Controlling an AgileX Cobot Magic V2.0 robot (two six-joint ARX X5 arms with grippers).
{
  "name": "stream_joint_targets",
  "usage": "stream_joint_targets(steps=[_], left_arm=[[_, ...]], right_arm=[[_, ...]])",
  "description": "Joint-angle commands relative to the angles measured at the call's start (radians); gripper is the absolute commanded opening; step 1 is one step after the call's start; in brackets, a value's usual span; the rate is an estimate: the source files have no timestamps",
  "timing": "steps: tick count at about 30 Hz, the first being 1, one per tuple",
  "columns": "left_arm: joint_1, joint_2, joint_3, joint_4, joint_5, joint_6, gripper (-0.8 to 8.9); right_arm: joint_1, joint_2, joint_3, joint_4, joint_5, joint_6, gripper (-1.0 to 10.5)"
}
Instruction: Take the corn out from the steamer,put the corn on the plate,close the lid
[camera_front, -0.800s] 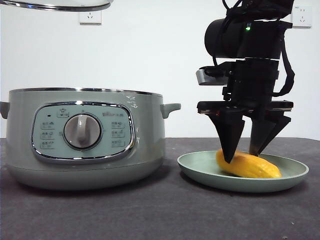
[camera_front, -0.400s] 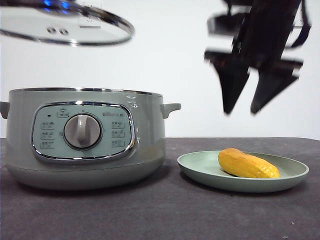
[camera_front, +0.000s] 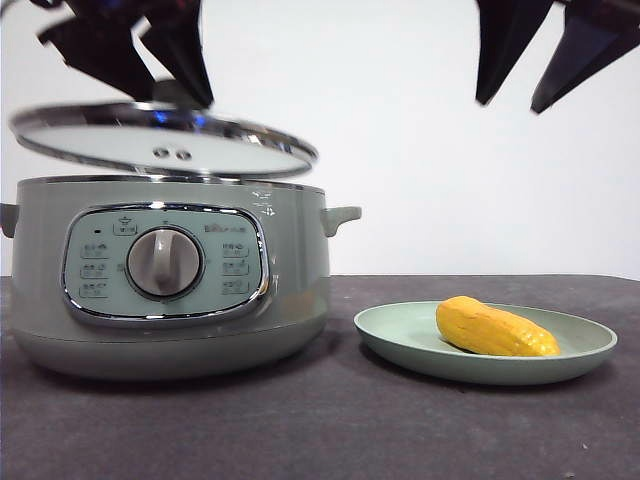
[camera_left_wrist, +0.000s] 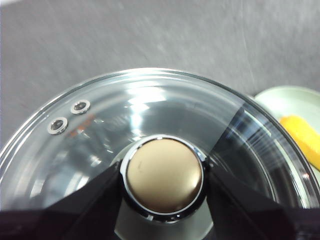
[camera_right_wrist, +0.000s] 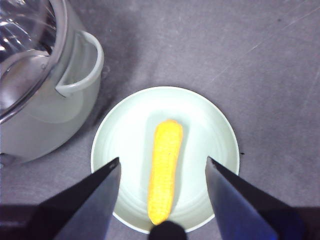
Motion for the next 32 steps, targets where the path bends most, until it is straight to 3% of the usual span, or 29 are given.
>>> stream_joint_targets(steps=[1,14,15,19,20,30,32], left_arm=[[-0.005,0.024,0.014,0.036,0.003,-0.017,-0.09],[-0.011,0.07,0.014,-0.053,0.0,-0.016,0.09],[-0.011,0.07,0.014,-0.054,-0.003,-0.016,0.48],[-0.011,0.07,0.014,-0.039,-0.006,-0.017,4.55],[-0.009,0.07,0.014,-0.038,-0.006,-0.017,4.72],[-0.009,-0.068,0.014,-0.139,0.021,-0.043,4.66],[-0.01,-0.126,0.014,-0.198,0.026,-0.043,4.02]], right_arm=[[-0.006,-0.02,-0.005,-0.013,0.006,0.01,2.8],[-0.04,-0.037,-0.005,-0.074,0.005,0.01,2.8],[-0.04,-0.037,-0.005,-0.074,0.005,0.01,2.8],[-0.04,-0.037,-0.005,-0.074,0.002,0.01,2.8],[-0.04,-0.037,-0.005,-0.074,0.002,0.01,2.8],[-0.04,-0.061,-0.005,-0.084,0.003,0.003,2.8],[-0.04,-0.088,-0.005,-0.087,0.002,-0.007,2.3]])
